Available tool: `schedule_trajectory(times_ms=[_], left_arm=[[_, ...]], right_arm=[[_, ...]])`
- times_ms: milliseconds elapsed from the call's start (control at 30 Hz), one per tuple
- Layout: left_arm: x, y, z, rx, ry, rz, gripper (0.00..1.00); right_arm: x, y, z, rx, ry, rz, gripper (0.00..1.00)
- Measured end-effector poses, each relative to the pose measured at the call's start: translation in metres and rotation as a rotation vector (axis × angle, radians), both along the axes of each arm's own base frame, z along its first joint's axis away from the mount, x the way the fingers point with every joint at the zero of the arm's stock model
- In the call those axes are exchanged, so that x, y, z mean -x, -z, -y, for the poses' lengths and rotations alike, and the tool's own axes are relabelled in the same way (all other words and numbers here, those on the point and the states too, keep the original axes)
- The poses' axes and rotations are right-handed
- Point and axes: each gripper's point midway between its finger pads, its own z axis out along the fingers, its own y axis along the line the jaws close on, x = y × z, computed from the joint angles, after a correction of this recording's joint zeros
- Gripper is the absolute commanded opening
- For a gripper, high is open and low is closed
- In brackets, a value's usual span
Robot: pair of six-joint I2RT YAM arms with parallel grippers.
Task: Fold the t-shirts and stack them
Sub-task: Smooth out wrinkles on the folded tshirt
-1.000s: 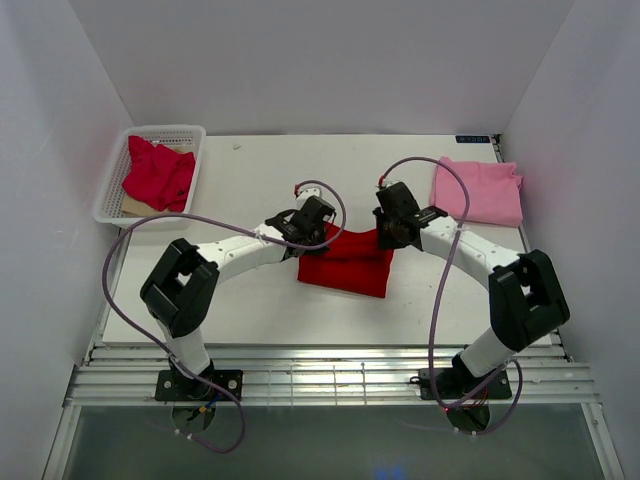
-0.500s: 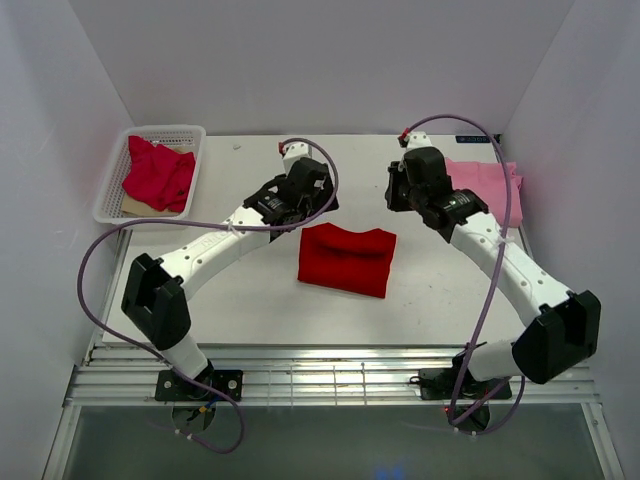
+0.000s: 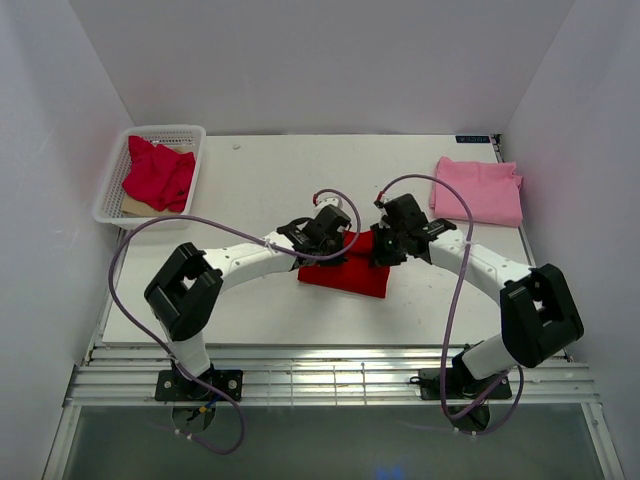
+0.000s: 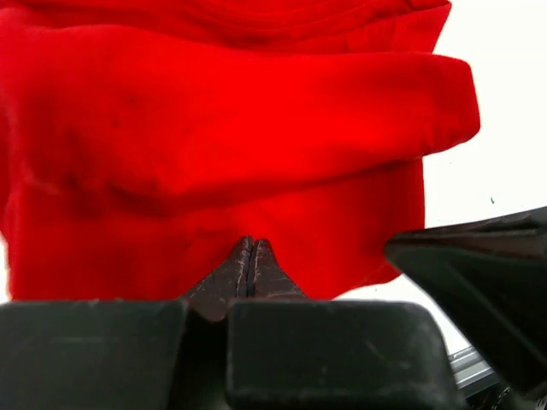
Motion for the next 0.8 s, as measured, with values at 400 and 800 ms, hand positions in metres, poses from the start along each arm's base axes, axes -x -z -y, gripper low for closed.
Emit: schedule_trajectory(times_ms=[400,800], left_arm=[[0.000,0.031,0.025,0.036,0.053,-0.035,0.00],[0.023,0.057,0.025,0.035,0.097,-0.046,0.00]], right_arm=[[-0.008,0.022,-0.025,-0.035,-0.035,-0.070,0.08],[-0.077,0.018,-0.040,0.056,0.007,0.044,0.08]])
